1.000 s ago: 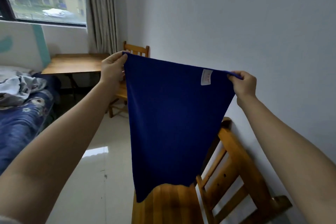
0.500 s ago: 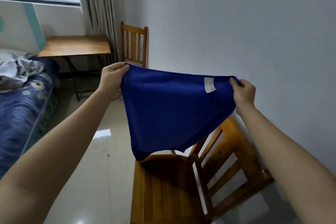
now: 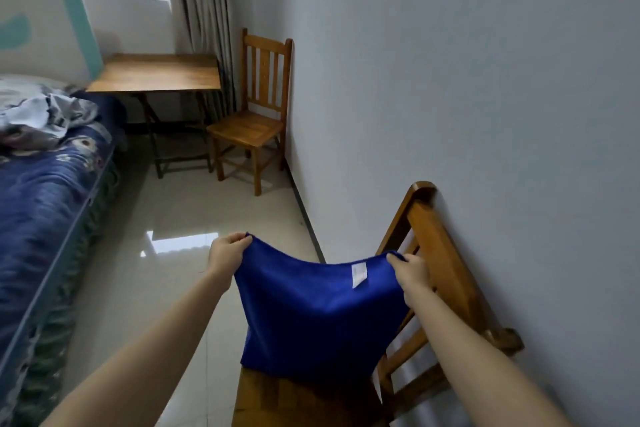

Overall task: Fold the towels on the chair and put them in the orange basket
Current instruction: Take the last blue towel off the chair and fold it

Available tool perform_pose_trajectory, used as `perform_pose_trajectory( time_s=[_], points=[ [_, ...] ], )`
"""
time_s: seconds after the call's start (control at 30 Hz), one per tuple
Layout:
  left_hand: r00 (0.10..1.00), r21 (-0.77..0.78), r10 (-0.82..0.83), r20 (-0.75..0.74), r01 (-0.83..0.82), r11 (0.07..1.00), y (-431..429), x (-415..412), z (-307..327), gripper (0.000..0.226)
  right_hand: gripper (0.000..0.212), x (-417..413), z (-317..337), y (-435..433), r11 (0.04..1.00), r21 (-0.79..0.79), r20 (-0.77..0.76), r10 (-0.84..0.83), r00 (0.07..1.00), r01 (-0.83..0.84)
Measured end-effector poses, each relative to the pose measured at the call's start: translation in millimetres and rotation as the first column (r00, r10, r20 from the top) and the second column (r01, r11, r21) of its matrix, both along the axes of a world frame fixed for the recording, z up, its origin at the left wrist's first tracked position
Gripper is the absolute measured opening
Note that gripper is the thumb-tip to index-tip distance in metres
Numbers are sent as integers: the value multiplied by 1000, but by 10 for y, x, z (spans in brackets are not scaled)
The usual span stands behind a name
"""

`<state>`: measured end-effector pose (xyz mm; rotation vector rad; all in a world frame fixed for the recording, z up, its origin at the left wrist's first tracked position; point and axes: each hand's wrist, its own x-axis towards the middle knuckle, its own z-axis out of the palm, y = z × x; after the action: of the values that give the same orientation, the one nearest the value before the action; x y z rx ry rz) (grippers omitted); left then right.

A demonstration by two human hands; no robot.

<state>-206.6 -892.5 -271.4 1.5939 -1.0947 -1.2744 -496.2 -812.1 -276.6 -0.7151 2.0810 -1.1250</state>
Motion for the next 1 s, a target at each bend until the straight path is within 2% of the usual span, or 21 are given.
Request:
perform_pose_trajectory(
  time_s=[0.17, 0.3, 0.47, 0.63, 0.77, 0.87, 1.0],
  points=[
    [999, 136, 37, -11, -35, 990, 312, -37, -489, 27, 27, 89, -500, 139, 993, 117, 65, 22, 998, -30],
    [1000, 212, 25, -18, -21, 977, 460, -17, -738, 13, 29, 116, -729, 203, 978, 209, 13, 27, 1000, -29],
    [998, 395, -29, 58, 3, 919, 486, 124, -1255, 25, 36, 227, -1109, 259, 940, 342, -36, 36, 999, -21],
    [991, 537, -82, 109, 11, 844, 354, 157, -1658, 20, 32, 281, -1434, 202, 883, 458, -37, -95, 995, 101],
    [989, 545, -104, 105, 31, 838, 95, 178, -1892, 12, 26, 313, -1620, 59, 865, 473, -90, -144, 985, 169],
    [994, 473, -74, 83, 26, 881, -195, 184, -2025, 13, 34, 320, -1799, -83, 876, 424, -162, -176, 971, 230],
    [995, 381, -15, 98, -23, 924, -548, 142, -2336, 15, 25, 256, -2173, -291, 904, 368, -210, -149, 966, 219]
  ],
)
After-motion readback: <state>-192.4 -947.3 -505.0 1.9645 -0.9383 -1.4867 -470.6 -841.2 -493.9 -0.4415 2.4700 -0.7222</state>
